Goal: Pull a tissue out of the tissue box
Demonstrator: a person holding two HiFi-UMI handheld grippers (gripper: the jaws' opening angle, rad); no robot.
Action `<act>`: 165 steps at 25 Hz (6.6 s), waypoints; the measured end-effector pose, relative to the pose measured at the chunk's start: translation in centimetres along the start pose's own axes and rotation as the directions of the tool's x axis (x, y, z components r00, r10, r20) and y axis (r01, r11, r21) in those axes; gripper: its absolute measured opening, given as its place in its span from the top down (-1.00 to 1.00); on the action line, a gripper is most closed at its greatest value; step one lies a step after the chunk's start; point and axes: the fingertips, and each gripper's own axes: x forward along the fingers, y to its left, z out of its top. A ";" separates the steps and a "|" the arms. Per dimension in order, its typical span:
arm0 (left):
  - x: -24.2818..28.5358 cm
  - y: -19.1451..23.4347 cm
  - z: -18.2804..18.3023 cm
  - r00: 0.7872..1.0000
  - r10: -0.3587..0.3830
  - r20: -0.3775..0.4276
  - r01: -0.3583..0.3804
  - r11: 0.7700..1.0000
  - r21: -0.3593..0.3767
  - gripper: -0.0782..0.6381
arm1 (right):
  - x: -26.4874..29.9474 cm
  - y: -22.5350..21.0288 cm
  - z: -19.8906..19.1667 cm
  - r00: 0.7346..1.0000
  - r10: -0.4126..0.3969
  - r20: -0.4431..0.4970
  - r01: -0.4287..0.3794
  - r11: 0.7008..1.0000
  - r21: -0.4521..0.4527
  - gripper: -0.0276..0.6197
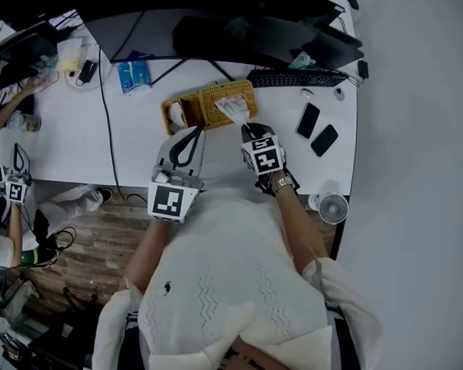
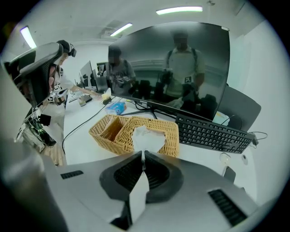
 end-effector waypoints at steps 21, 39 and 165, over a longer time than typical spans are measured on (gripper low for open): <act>1.1 -0.7 0.2 1.000 -0.014 -0.007 0.014 0.999 0.042 0.74 | -1.5 -1.0 0.5 1.000 -0.005 0.028 0.004 1.000 0.022 0.91; 1.5 -0.4 1.1 1.000 -0.005 0.000 0.005 0.997 0.074 0.74 | -3.7 -1.1 1.9 0.995 -0.010 0.102 0.000 0.995 0.098 0.91; -1.5 4.3 8.7 0.983 0.127 0.135 -0.135 0.989 0.053 0.74 | -25.6 -1.1 17.5 0.749 -0.094 0.656 0.069 0.996 0.063 0.91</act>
